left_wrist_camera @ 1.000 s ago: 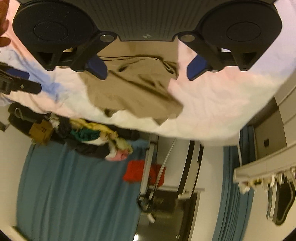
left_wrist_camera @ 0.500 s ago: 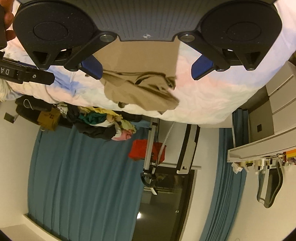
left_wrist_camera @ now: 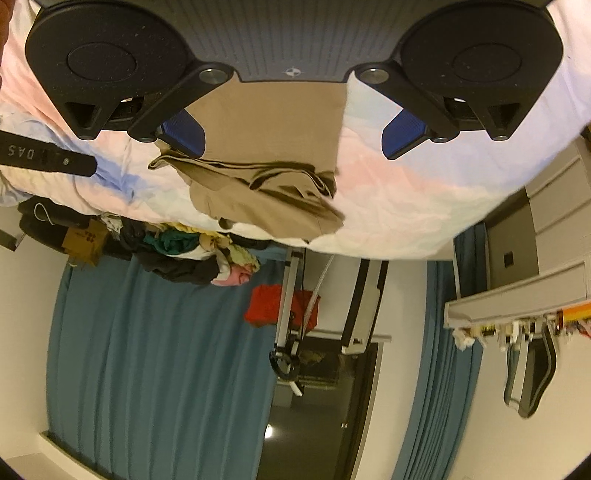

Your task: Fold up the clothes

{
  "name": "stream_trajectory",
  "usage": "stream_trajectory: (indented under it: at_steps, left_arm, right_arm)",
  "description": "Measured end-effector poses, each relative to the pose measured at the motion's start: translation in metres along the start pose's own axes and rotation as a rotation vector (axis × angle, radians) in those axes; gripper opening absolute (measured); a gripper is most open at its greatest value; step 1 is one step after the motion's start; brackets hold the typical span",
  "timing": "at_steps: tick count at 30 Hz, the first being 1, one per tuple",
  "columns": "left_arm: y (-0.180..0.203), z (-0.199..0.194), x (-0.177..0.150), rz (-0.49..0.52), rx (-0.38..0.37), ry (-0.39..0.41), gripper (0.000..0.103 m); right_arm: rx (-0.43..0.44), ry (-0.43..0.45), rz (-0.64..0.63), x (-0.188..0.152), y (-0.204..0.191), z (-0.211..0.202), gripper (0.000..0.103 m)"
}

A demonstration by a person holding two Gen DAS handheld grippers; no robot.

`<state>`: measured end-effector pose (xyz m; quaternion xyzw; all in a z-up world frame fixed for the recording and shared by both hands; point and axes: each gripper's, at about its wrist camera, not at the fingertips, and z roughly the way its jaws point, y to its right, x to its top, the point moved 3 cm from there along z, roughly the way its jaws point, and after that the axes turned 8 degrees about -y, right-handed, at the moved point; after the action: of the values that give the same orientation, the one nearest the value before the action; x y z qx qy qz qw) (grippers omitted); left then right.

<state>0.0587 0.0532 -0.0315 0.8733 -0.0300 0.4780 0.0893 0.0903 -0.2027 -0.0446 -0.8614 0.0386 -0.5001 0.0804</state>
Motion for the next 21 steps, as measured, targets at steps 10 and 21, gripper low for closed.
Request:
stream_trajectory:
  at_steps: [10,21]
  left_arm:
    - [0.002,-0.002,-0.004,-0.005,-0.021,-0.007,0.102]
    - [0.003,0.016,-0.015,-0.087,-0.110,-0.144,0.102]
  right_arm:
    - [0.091,0.121,0.092,0.006,0.008,-0.015,0.094]
    - [0.067,0.008,0.166,0.000,0.017,0.000,0.094]
